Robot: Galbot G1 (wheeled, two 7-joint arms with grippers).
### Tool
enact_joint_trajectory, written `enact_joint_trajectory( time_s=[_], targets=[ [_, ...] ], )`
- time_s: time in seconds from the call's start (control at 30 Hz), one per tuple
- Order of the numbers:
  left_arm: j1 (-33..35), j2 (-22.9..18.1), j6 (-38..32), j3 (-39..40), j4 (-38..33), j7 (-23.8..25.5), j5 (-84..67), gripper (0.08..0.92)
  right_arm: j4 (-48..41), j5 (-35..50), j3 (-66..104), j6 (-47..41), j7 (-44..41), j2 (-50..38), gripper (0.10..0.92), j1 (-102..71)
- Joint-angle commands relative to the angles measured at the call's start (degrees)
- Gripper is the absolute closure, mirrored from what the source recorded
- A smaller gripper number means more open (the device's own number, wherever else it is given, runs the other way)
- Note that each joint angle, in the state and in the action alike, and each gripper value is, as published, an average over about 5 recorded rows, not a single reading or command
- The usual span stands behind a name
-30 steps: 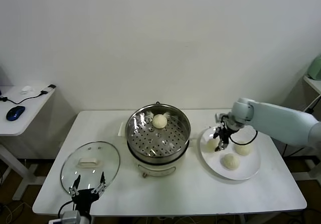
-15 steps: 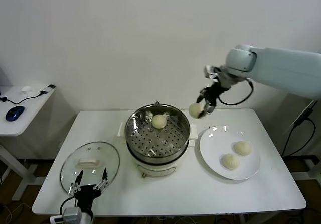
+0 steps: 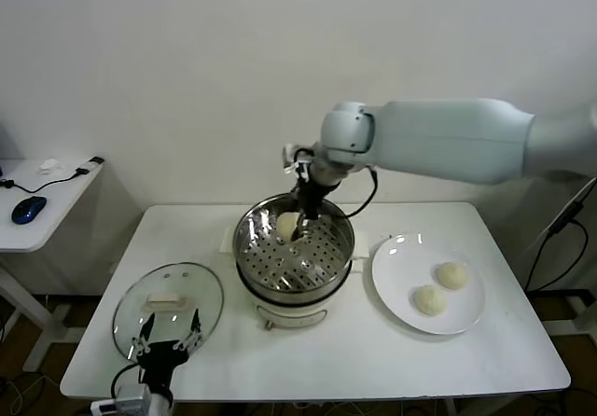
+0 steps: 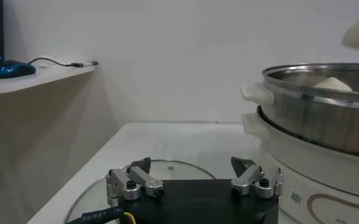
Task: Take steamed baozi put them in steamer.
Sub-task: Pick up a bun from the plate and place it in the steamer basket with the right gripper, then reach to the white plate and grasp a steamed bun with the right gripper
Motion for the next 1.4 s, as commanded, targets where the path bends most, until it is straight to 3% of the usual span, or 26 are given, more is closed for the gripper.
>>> enact_joint_trajectory(
  time_s=[0.03, 0.33, 0.5, 0.63, 0.9, 1.0, 1.2, 1.4],
  targets=[
    [-0.1, 0.0, -0.1, 0.1, 0.4, 0.0, 0.0, 0.177, -7.6, -2.9, 2.9, -2.9, 4.6, 6.7, 0.373, -10.3],
    [-0.7, 0.2, 0.0, 0.2, 0.9, 0.2, -0.4, 0.177, -13.0, -4.8, 4.1, -2.9, 5.7, 10.0, 0.368, -15.1],
    [-1.0, 0.2, 0.1, 0.2, 1.1, 0.2, -0.6, 0.177, -13.0, -4.1, 5.1, -2.7, 5.9, 9.9, 0.254, -14.8],
    [-1.0, 0.2, 0.2, 0.1, 0.9, 0.2, -0.6, 0.177, -10.4, -4.0, 4.3, -0.4, 2.7, 7.4, 0.208, -10.6],
    [-0.5, 0.2, 0.6, 0.2, -0.5, 0.4, -0.6, 0.177, -3.2, -5.5, -7.3, 15.3, -17.3, -5.5, 0.202, 8.1],
    [-0.4, 0.1, 0.6, 0.3, -0.8, 0.5, -0.6, 0.177, -0.5, -7.6, -11.2, 18.3, -21.3, -12.6, 0.203, 13.5],
    [0.1, -0.1, 0.6, 0.3, -1.5, 0.5, -0.5, 0.177, 6.5, -15.8, -19.2, 20.2, -21.8, -27.0, 0.203, 18.3],
    [0.8, -0.8, 0.8, 0.2, -2.3, 0.5, 0.2, 0.177, 8.8, -25.3, -17.9, 17.7, -17.2, -37.9, 0.203, 6.8]
  ],
)
